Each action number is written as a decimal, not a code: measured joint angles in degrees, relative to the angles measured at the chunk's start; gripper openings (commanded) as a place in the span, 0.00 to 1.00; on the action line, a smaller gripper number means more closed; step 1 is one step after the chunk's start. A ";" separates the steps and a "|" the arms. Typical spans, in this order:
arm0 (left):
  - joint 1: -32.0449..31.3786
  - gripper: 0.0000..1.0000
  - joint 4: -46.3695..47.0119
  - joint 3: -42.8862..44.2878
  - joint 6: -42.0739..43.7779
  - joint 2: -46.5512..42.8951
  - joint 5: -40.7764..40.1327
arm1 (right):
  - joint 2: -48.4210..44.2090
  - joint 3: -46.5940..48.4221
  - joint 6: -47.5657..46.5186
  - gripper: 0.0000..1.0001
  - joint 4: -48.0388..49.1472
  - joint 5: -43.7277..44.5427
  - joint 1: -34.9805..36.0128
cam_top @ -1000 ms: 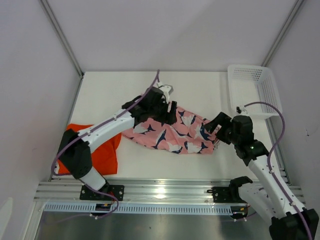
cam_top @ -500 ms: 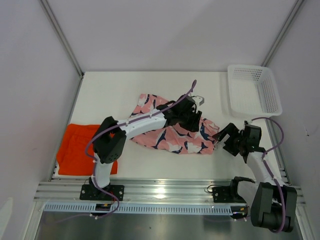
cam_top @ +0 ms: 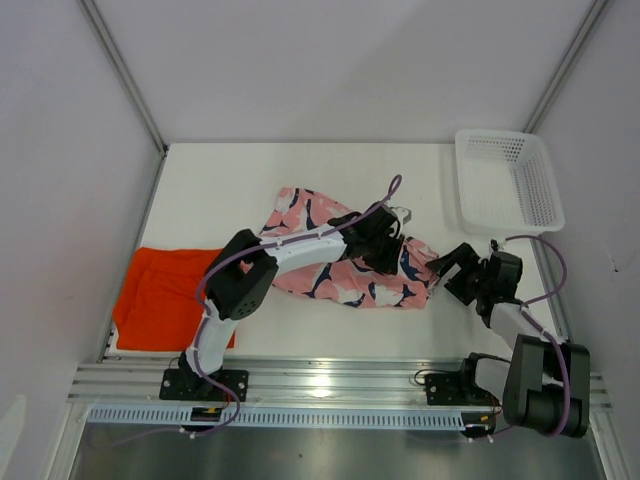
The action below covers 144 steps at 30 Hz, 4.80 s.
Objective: Fold and stack the shorts
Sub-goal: Fold the shorts
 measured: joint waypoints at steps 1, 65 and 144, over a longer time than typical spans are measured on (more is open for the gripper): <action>-0.22 0.31 0.09 0.00 -0.24 0.33 0.00 | 0.92 -0.11 0.50 0.99 1.62 -0.42 0.00; 8.11 0.19 9.51 -15.26 -4.07 -17.38 -4.98 | 8.41 25.62 -12.00 0.00 -30.25 3.56 5.79; 30.29 0.67 14.10 -49.57 -9.07 -34.45 -4.28 | 24.39 62.84 -19.28 0.03 -50.31 10.43 22.58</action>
